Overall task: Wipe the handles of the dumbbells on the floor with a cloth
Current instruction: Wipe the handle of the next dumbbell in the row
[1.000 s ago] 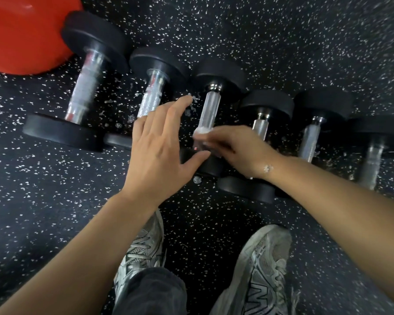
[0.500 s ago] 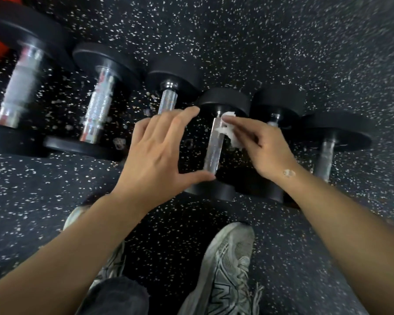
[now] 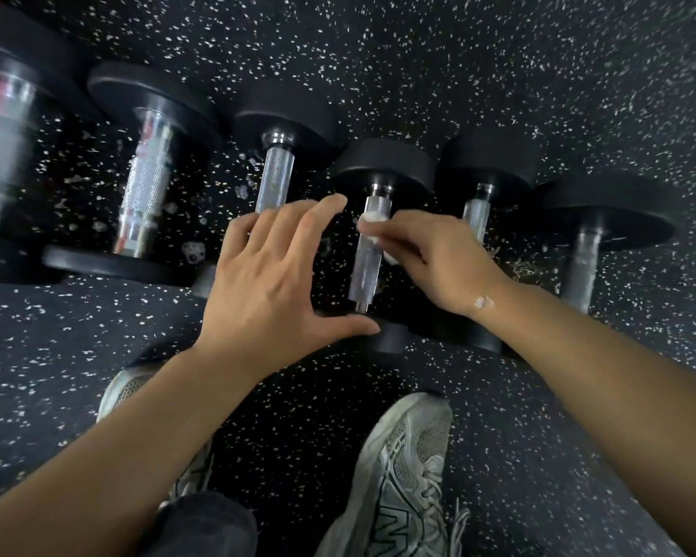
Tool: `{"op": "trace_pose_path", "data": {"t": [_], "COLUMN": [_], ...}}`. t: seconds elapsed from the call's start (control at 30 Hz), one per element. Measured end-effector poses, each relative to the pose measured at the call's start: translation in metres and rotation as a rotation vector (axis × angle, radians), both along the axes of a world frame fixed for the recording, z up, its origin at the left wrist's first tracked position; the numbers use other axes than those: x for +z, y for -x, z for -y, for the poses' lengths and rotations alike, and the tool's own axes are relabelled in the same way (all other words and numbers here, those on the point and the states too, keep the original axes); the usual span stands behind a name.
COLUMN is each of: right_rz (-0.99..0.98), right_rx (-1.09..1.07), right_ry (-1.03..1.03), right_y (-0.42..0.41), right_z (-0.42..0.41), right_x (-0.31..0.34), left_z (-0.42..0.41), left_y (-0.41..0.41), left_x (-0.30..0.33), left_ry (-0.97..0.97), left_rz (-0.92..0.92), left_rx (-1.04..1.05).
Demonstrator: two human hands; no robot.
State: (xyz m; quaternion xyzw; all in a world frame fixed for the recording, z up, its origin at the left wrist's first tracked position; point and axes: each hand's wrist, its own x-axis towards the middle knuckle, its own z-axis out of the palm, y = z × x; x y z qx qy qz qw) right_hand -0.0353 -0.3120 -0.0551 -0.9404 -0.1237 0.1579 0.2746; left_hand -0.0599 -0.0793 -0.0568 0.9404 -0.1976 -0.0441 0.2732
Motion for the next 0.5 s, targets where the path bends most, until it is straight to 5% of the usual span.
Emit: {"op": "trace_pose_path", "data": {"t": [0.17, 0.27, 0.5], "right_rz": [-0.195, -0.103, 0.169], "right_rx": [0.368, 0.464, 0.215], "right_ry": [0.136, 0.208, 0.278], "right_y": [0.019, 0.019, -0.007], "right_z": [-0.001, -0.005, 0.001], "right_x": [0.015, 0.019, -0.001], "left_z": [0.001, 0.001, 0.001], "left_y": [0.0, 0.0, -0.001], "left_x": [0.002, 0.002, 0.002], "left_ry": [-0.002, -0.004, -0.007], "left_rz": [-0.012, -0.018, -0.021], "left_rx": [0.013, 0.015, 0.014]}}
